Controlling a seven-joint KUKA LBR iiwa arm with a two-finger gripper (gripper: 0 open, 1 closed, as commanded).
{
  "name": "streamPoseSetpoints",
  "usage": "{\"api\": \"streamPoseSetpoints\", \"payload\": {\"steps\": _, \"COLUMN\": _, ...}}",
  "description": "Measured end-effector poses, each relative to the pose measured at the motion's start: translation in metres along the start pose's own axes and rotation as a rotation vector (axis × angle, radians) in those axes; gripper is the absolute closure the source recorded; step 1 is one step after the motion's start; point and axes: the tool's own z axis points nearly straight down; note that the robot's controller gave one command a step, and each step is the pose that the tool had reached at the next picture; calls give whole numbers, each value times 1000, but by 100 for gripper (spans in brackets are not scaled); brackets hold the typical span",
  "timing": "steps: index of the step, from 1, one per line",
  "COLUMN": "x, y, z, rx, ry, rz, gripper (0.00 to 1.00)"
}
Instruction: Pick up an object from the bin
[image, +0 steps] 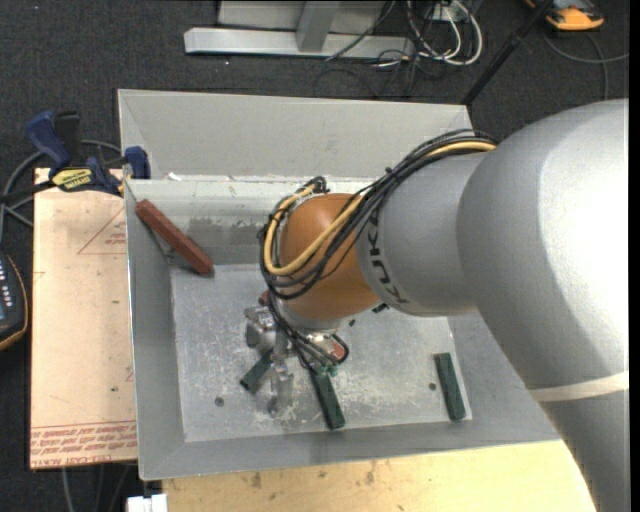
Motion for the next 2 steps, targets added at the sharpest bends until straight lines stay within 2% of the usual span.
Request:
{"api": "streamPoseSetpoints", "payload": {"steps": 1, "x": -1, "y": 0, "z": -1, "rx": 0, "ry": -2, "rz": 0, "gripper": 100}}
{"api": "streamPoseSetpoints", "payload": {"steps": 2, "x": -2, "y": 1, "z": -21, "rx": 0, "ry": -3, "rz": 2, "gripper": 100}}
